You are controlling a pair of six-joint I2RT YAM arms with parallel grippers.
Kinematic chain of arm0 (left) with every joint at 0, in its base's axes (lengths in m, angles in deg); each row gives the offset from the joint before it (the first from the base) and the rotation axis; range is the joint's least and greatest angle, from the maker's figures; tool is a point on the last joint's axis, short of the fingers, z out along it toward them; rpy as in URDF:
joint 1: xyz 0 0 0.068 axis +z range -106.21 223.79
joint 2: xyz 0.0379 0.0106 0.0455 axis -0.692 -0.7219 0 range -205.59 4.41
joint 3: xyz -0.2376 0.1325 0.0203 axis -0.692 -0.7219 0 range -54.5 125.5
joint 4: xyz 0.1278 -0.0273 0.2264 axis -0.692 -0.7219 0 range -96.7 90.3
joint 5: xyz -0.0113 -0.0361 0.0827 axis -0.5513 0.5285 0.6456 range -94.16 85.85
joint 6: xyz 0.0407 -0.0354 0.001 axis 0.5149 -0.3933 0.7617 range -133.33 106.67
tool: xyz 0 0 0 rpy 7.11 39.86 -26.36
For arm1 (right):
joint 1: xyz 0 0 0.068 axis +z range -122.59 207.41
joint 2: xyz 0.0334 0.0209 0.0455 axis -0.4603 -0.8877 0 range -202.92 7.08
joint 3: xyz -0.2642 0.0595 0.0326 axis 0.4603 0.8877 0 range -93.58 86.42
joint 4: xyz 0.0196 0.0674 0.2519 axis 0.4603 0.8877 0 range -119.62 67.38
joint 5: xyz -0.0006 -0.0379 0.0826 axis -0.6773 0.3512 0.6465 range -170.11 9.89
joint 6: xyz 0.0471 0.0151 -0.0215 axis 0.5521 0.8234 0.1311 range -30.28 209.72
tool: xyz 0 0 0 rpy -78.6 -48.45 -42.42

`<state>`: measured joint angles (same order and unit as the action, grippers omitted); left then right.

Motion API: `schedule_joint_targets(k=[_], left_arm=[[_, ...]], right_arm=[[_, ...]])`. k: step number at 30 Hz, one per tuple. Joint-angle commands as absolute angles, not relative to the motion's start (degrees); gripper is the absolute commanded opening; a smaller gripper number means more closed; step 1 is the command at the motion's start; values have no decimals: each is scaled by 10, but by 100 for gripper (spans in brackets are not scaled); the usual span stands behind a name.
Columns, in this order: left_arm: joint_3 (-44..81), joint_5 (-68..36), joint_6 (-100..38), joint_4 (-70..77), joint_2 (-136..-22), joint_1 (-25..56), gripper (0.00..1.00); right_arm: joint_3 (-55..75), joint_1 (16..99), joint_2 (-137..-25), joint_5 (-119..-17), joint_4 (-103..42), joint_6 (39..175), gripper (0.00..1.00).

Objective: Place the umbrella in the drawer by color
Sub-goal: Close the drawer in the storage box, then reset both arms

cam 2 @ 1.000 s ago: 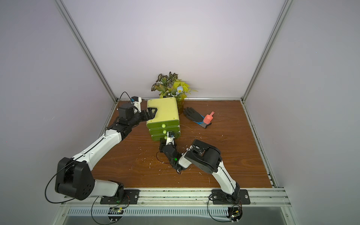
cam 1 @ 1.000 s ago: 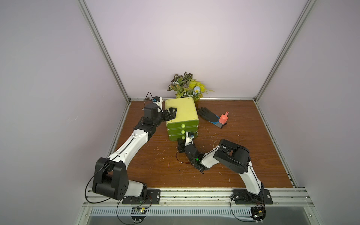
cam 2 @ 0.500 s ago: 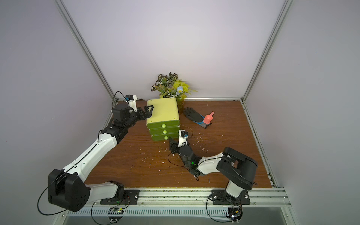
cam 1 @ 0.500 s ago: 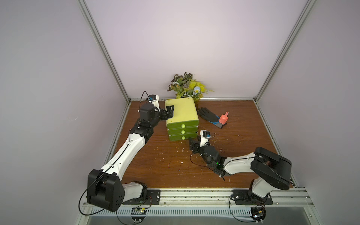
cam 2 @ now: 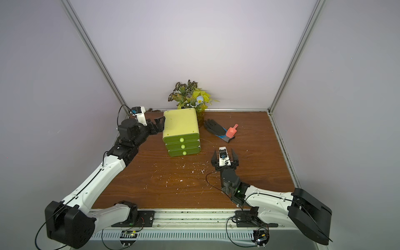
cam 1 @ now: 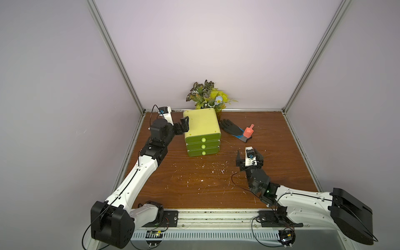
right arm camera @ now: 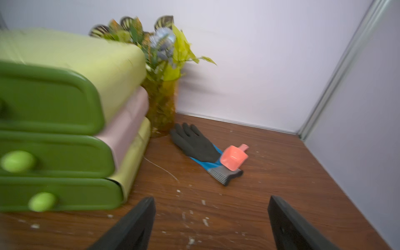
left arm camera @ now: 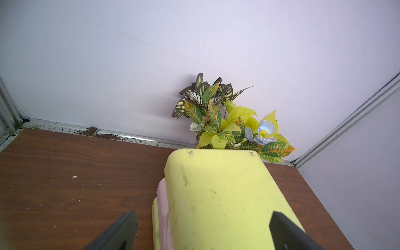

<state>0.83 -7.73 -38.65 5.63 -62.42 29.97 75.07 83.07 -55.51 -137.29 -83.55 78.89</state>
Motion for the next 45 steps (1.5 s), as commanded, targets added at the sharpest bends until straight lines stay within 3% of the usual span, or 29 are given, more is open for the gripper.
schedule_joint_targets(k=[1,9,14,21,32,38,40,43,45], left_arm=[[8,-77,-392,72,-611,296,99],[5,-73,-391,76,-597,293,99],[5,-64,-384,76,-587,292,99],[2,-39,-364,76,-567,290,99],[1,-42,-362,78,-560,287,99],[2,-55,-371,79,-561,287,99],[0,-55,-371,82,-561,287,99],[0,-53,-369,80,-564,286,99],[-1,-50,-366,81,-564,285,99]], right_arm=[[802,795,-548,-1387,-935,661,99],[797,642,-581,-1292,-827,819,99],[805,536,-609,-1214,-926,839,99],[826,403,-732,-1178,-1174,783,99],[883,391,-659,-1030,-1167,772,99],[881,375,-638,-921,-1137,846,99],[888,365,-677,-937,-1186,850,99],[880,347,-848,-968,-1354,880,100],[798,352,-806,-976,-1155,877,100]])
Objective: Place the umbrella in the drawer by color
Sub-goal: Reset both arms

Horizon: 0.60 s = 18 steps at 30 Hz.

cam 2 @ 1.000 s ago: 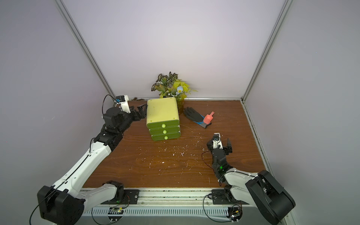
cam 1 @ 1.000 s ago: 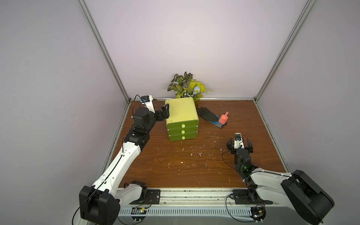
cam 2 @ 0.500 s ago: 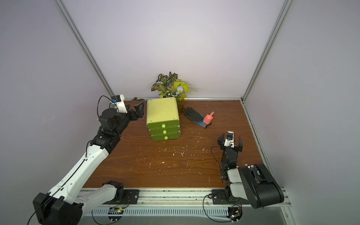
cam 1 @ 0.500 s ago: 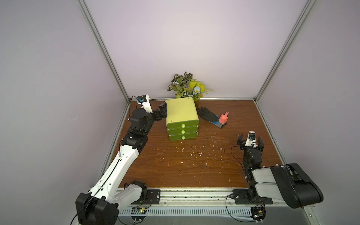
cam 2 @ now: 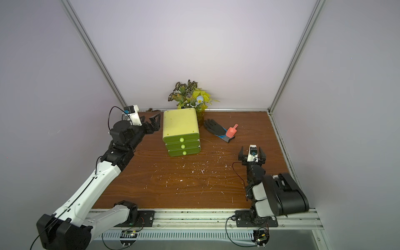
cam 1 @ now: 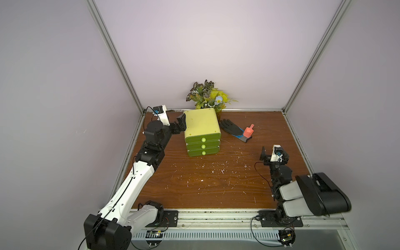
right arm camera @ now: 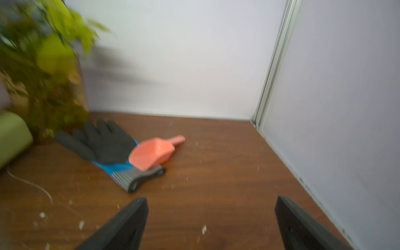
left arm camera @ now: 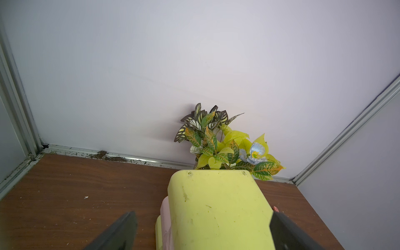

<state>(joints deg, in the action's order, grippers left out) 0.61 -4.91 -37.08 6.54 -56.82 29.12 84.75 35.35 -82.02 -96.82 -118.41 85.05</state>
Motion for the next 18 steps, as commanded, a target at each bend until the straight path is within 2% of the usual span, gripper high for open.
schedule_joint_targets(k=[1,4,6,11,18], left_arm=[[-1,-47,-365,81,-564,286,99],[-1,-43,-362,81,-565,285,99],[-2,-43,-358,83,-566,285,99],[-7,-6,-324,87,-569,290,99],[-68,49,-241,171,-538,305,99]], right_arm=[[764,349,-786,-965,-1060,882,99],[750,320,-818,-895,-1082,889,100],[739,313,-809,-893,-1043,897,100],[745,313,-814,-893,-1064,896,100],[745,313,-815,-893,-1065,896,99]])
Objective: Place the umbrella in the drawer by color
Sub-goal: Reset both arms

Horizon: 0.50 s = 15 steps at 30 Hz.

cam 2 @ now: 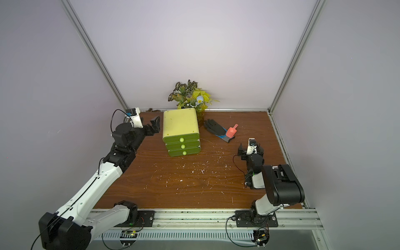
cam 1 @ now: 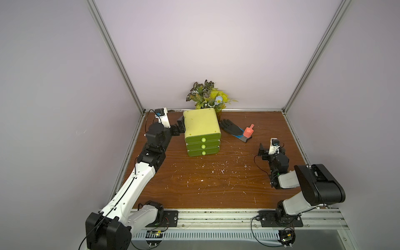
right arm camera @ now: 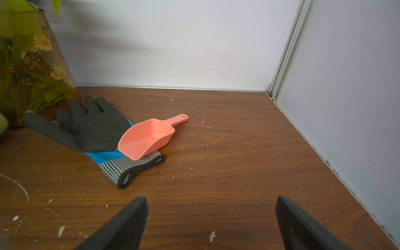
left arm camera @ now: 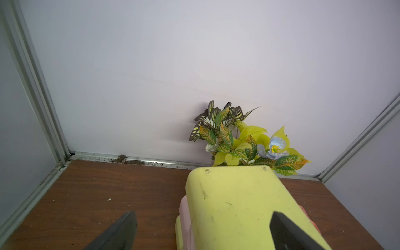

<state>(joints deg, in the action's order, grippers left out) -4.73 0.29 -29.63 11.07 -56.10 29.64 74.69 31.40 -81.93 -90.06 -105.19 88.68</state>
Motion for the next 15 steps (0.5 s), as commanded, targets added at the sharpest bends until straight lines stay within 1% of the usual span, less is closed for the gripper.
schedule_joint_targets(k=[1,4,6,8,10,12,15], left_arm=[[-83,75,-229,191,-531,306,99],[-160,162,-179,300,-505,307,99],[-246,202,-109,449,-499,305,99],[-349,234,-34,632,-529,306,99],[-340,252,-36,580,-575,337,99],[-349,284,-52,616,-636,365,99],[-353,276,-58,608,-696,405,99]], right_arm=[[745,313,-815,-894,-1065,896,99],[745,313,-815,-894,-1065,896,100],[745,313,-815,-894,-1066,895,100],[745,313,-815,-894,-1066,895,100],[745,313,-815,-894,-1066,896,100],[745,313,-815,-894,-1066,895,100],[745,313,-815,-894,-1065,895,100]])
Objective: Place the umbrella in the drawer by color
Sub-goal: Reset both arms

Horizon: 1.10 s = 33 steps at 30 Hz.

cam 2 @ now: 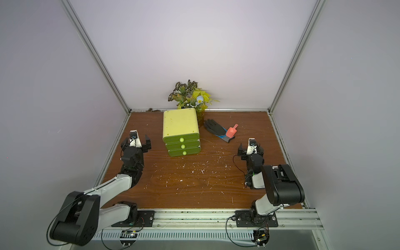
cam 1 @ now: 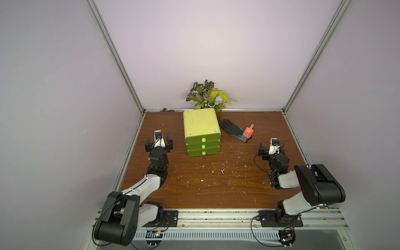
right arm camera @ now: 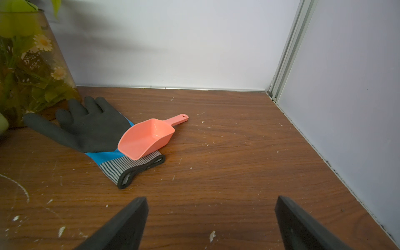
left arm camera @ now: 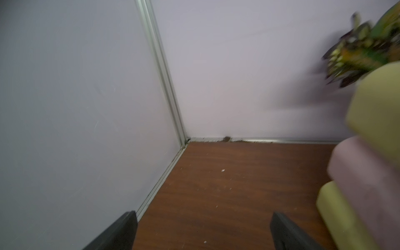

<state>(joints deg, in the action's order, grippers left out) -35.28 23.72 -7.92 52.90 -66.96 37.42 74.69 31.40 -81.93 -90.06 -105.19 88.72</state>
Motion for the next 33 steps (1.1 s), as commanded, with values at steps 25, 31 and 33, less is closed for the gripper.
schedule_joint_targets(k=[25,31,33], left_arm=[[-338,100,-60,536,-731,373,99],[-321,29,-90,476,-783,339,99],[-301,26,-69,462,-816,320,99]], right_arm=[[745,315,-815,-895,-1065,893,99],[745,315,-815,-894,-1067,893,100],[745,315,-815,-895,-1067,893,100]])
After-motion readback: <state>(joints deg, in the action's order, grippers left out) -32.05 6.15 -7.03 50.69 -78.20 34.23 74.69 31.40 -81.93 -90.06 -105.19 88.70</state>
